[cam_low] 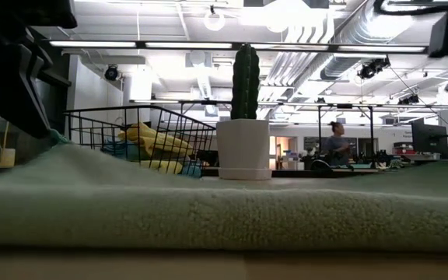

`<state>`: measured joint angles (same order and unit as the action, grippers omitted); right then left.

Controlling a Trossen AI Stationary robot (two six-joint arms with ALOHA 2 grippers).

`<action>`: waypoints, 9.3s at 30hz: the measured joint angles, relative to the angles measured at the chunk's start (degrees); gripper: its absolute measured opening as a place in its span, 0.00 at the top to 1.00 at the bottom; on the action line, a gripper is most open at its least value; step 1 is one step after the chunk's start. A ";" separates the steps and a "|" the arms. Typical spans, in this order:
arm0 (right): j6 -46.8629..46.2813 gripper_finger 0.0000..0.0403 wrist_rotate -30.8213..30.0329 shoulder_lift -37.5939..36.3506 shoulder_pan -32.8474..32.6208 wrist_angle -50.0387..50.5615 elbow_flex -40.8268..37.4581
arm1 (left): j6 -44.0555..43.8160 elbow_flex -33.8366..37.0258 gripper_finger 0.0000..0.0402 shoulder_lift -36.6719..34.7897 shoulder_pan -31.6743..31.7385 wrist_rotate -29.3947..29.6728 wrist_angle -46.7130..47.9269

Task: Fold microfiber towels
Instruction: Fold the green microfiber towel on the table

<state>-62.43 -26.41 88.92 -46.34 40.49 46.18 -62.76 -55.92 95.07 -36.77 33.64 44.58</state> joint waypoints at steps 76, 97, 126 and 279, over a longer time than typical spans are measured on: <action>-3.81 0.77 -1.99 -0.58 2.09 7.56 0.76 | 2.38 -0.14 0.83 4.97 6.64 -2.08 4.60; -4.60 0.55 -7.24 -2.00 -4.31 8.22 7.28 | 31.04 -8.33 0.61 3.98 -2.76 -12.49 -17.77; -3.01 0.55 -8.05 -1.98 -4.15 6.98 7.21 | 35.43 -8.35 0.61 12.44 -0.92 -14.64 -19.15; -8.14 1.00 6.23 0.77 4.99 0.66 7.32 | 16.23 0.85 0.94 3.54 11.27 -5.96 -2.35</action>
<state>-70.57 -20.18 89.69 -41.35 41.15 53.49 -46.53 -55.07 98.61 -25.51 27.68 42.22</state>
